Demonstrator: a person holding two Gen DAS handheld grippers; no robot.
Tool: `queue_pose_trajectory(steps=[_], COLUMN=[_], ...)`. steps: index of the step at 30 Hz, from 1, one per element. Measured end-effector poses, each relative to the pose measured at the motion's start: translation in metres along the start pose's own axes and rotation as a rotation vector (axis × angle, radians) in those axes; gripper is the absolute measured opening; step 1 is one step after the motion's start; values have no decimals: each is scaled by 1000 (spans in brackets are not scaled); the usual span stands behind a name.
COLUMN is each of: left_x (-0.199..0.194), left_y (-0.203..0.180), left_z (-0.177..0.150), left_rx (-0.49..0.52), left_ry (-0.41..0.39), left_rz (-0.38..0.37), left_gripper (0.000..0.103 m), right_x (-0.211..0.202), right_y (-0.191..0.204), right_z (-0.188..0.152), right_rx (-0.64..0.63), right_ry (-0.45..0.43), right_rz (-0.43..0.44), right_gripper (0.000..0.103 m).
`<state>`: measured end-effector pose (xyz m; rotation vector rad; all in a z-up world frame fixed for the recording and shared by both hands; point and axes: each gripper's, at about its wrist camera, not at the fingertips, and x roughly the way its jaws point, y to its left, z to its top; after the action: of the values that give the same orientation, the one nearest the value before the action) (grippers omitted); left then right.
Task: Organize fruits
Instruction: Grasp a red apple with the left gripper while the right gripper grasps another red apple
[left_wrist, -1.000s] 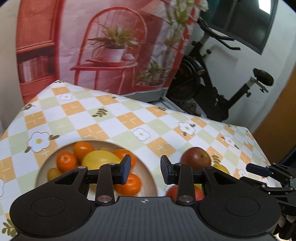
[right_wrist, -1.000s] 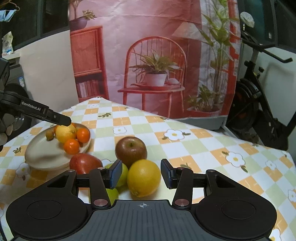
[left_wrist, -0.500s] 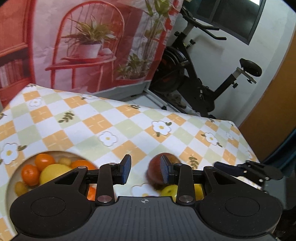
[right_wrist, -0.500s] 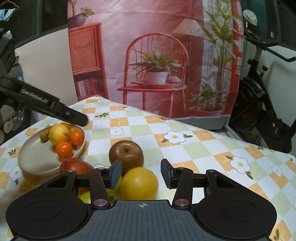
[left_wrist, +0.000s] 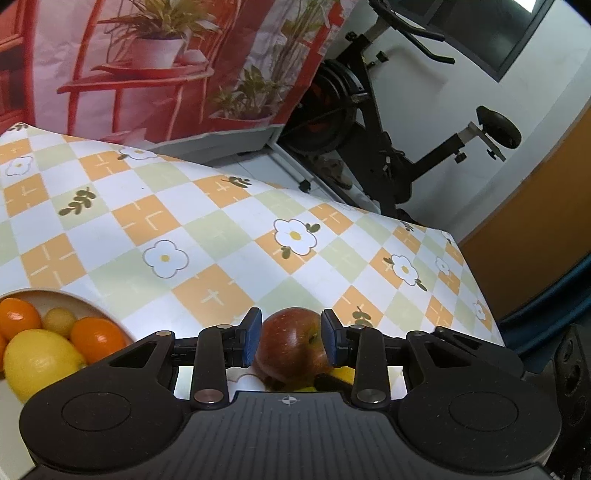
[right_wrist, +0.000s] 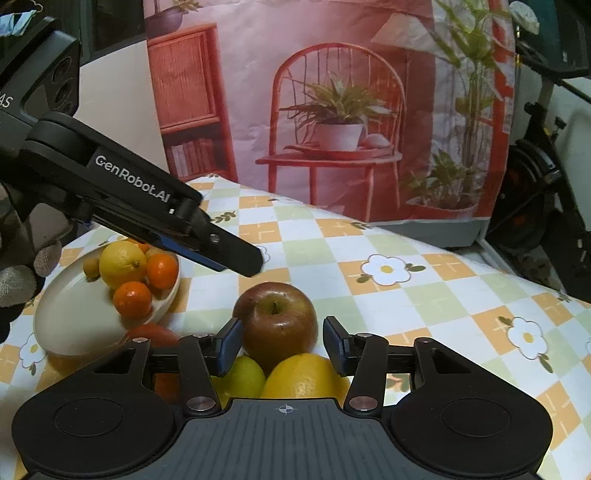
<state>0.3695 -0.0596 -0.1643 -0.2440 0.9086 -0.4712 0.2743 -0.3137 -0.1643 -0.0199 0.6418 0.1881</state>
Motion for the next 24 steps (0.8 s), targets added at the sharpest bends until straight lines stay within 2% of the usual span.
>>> queue_pose_trajectory(steps=[6, 10, 14, 24], left_x=[8, 12, 15, 23], left_y=[-2, -1, -1, -7], left_z=[2, 3, 4, 7], left_rx=[18, 28, 31, 132], left_ry=[18, 26, 32, 72], left_rz=[-1, 3, -6, -5], left_gripper=[37, 38, 38, 38], right_x=[10, 16, 24, 35], right_y=[-2, -5, -8, -13], right_z=[2, 4, 6, 11], right_rx=[7, 26, 53, 98], right_ry=[29, 50, 89, 144], right_rz=[11, 21, 41, 60], right_gripper=[49, 56, 57, 60])
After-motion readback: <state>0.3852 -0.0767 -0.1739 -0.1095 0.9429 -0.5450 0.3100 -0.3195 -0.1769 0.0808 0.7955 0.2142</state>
